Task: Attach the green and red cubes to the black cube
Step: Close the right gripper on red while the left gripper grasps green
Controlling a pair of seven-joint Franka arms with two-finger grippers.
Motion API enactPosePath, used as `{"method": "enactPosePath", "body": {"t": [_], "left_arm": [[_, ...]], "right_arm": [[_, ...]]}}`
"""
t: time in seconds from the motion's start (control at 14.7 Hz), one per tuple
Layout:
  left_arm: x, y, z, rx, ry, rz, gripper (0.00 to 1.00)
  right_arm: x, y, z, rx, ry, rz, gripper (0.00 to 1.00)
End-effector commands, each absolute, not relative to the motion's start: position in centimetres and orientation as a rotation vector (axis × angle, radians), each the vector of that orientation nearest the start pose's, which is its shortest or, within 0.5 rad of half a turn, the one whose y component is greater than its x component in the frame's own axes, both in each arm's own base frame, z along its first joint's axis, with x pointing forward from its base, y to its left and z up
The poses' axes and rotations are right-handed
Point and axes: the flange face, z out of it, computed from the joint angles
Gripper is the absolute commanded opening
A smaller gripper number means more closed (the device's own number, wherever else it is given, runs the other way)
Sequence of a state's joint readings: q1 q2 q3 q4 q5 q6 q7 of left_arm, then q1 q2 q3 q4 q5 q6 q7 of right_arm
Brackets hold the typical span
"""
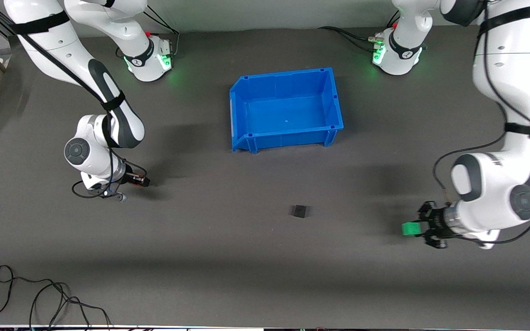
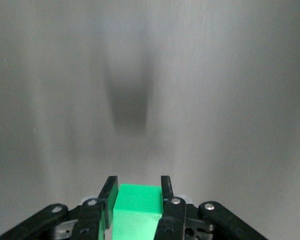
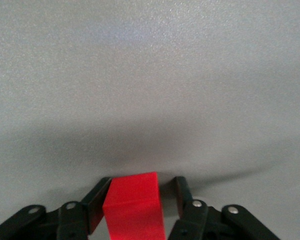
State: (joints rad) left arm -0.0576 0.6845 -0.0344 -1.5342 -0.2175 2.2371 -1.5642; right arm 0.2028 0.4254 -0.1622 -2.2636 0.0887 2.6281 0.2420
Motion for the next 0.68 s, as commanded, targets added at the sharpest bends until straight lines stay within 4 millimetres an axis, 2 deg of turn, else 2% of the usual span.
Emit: {"method": "enactPosePath", "body": {"t": [0.0,0.07,0.34,0.48,0.54,0.61], "left_arm": [[70.3,-13.3,23.4,2.127,2.153,-0.228,0.00],[70.1,-14.2,23.3,2.141,2.143,-0.228,0.00],[69.6,-17.1,23.5,2.116,2.170,-0.229,0.00],[69.3,-18.3,23.5,2.118,2.171,-0.229,0.00],[69.1,-19.1,23.4,2.127,2.162,-0.229,0.00],[69.1,-19.3,23.5,2.124,2.163,-0.229,0.00]], "right_arm": [[52.7,1.6,15.8,-3.140,0.457,0.074,0.13],[52.7,1.6,15.8,-3.140,0.457,0.074,0.00],[53.0,1.7,17.0,-3.129,0.480,0.059,0.00],[53.1,2.1,18.8,-3.106,0.570,0.084,0.00],[53.2,3.5,20.0,-3.087,0.645,0.096,0.00],[53.2,5.9,21.3,-3.074,0.689,0.088,0.00]]}}
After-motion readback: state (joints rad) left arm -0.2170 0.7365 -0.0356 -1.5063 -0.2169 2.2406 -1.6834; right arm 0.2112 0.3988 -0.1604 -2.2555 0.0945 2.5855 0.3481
